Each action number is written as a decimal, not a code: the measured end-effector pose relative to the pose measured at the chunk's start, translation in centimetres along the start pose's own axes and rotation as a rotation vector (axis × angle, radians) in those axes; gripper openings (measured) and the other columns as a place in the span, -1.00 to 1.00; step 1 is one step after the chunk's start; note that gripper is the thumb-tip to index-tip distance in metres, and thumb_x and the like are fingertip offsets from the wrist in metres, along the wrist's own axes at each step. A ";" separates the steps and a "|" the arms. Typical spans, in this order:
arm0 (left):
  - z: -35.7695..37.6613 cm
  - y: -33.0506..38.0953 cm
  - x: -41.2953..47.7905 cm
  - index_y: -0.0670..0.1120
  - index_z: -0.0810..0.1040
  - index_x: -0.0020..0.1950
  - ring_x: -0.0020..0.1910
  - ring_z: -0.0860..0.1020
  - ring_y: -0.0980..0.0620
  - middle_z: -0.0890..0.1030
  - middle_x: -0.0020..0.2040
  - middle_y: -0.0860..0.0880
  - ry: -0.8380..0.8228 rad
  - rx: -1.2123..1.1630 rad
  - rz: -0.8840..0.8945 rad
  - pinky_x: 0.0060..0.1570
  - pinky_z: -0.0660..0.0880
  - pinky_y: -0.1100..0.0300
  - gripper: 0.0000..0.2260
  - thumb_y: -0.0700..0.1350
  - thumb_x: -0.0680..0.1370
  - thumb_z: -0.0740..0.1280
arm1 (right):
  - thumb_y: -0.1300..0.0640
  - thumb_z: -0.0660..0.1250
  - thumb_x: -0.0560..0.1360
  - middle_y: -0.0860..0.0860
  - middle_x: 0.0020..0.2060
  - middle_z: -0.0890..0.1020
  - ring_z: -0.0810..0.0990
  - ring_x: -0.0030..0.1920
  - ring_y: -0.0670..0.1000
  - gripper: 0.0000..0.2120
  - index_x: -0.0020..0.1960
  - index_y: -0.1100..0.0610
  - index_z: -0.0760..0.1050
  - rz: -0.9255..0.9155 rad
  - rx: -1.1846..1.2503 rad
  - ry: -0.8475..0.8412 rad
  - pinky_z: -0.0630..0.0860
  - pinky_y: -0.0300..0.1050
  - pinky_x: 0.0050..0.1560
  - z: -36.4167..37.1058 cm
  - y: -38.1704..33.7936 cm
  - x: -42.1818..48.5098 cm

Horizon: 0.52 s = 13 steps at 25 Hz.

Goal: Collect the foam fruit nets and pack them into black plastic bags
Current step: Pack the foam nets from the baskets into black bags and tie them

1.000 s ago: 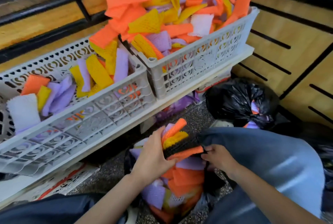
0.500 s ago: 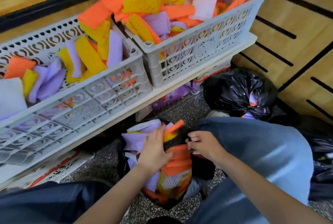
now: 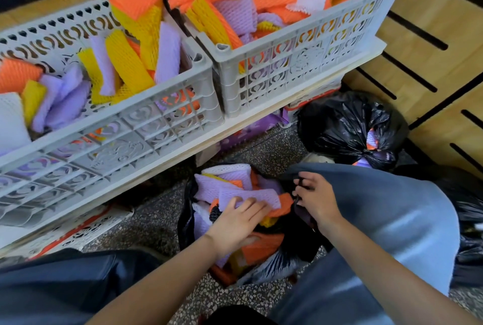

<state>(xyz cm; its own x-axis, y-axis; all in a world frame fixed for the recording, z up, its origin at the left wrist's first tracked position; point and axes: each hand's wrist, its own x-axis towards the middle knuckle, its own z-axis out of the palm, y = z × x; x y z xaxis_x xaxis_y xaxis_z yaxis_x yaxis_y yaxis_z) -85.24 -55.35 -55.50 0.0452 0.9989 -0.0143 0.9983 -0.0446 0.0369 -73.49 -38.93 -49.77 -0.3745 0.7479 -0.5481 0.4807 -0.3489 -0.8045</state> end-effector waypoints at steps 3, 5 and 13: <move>0.4 -0.4 -0.5 -0.10 0.36 0.36 0.19 0.46 -0.04 0.57 0.19 0.00 -0.052 0.039 -0.060 0.11 0.44 0.02 -0.12 0.21 0.14 0.55 | 0.39 0.24 0.53 0.12 -0.07 0.56 0.52 -0.28 -0.01 -0.74 0.20 0.27 0.43 0.025 -0.006 -0.113 0.49 -0.21 -0.34 0.4 -0.6 -0.4; 0.8 -0.7 0.3 -0.08 0.49 0.32 0.15 0.57 -0.07 0.61 0.17 -0.01 -0.078 0.063 -0.141 0.06 0.52 -0.08 -0.17 0.23 0.14 0.56 | 0.35 0.27 0.52 0.09 -0.13 0.59 0.55 -0.26 -0.02 -0.79 0.15 0.22 0.47 -0.006 -0.069 -0.265 0.52 -0.17 -0.26 1.1 -1.1 -1.8; 0.9 -3.0 3.2 -0.11 0.47 0.34 0.10 0.55 -0.15 0.56 0.08 -0.13 -0.044 -0.027 -0.386 0.23 0.42 -0.10 -0.32 0.20 0.33 0.47 | 0.33 0.36 0.47 0.03 -0.12 0.63 0.59 -0.18 -0.09 -0.68 0.16 0.14 0.37 0.052 0.073 -0.216 0.52 -0.28 -0.23 1.8 -0.9 -3.0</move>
<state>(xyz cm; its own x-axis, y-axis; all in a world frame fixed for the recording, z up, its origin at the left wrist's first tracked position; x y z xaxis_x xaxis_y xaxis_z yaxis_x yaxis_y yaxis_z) -88.01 -52.00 -56.53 -0.3315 0.9404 -0.0754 0.9410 0.3354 0.0461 -74.26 -41.89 -47.85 -0.5158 0.5923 -0.6189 0.4480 -0.4293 -0.7842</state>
